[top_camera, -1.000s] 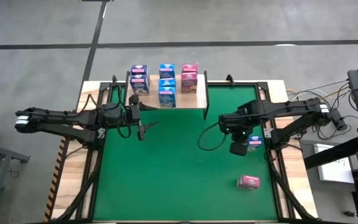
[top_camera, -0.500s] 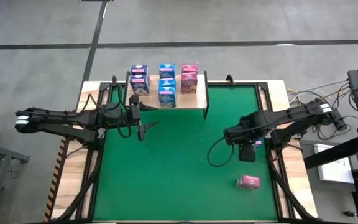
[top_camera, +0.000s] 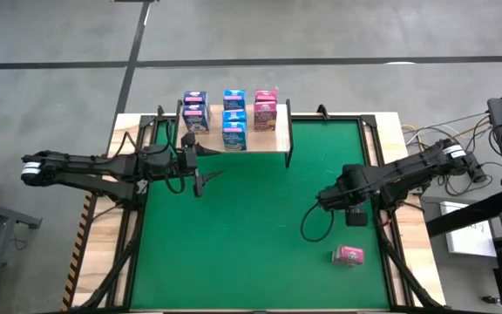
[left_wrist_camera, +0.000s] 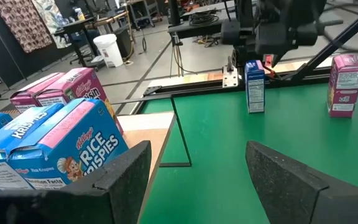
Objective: Stack cereal on shelf
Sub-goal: Put the blue cereal box on the shelf aligned with the other blue boxes
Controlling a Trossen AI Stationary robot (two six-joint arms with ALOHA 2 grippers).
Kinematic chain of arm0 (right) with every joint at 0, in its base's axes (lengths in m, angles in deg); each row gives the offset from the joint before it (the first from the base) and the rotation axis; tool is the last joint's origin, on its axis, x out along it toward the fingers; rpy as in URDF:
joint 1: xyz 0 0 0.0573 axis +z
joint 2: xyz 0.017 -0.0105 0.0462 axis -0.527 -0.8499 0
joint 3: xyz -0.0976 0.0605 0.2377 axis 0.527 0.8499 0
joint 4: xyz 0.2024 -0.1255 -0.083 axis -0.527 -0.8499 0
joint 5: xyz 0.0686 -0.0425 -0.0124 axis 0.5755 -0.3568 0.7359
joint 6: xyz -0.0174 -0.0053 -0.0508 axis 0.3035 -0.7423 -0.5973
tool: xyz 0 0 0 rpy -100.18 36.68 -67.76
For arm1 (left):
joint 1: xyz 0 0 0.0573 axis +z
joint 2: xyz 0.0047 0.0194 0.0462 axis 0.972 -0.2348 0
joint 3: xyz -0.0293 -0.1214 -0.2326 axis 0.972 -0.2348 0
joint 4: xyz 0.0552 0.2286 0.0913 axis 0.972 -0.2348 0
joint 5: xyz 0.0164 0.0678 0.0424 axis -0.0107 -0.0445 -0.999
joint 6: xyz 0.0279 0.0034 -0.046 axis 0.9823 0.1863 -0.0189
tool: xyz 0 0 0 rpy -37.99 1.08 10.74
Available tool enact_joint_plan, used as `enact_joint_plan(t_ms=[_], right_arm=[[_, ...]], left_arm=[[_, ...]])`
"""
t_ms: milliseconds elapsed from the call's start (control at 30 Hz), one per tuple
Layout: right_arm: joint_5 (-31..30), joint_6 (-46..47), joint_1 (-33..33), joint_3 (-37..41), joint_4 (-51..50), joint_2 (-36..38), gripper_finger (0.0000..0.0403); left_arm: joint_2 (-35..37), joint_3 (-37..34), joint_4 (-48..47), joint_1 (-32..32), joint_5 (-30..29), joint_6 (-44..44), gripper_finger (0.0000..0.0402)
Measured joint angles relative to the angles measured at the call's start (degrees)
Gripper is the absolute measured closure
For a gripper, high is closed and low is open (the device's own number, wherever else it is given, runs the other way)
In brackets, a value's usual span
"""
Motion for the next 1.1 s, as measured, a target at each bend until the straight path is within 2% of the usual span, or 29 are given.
enact_joint_plan(t_ms=[267, 467, 1100], right_arm=[[-0.3, -0.26, 0.0, 6.6, 0.39, 0.0, 0.0104], [-1.31, -0.08, -0.02, 7.71, 1.11, 0.0, 0.0118], [-1.42, 0.68, -0.02, 5.86, 7.56, -0.03, 0.0236]], left_arm=[[0.0, 0.0, 0.06, 0.0, 0.0, 0.0, 0.0157], [0.0, 0.0, 0.08, 0.02, 0.0, 0.0, 0.0157], [0.0, 0.0, 0.1, 0.02, 0.0, 0.0, 0.0157]])
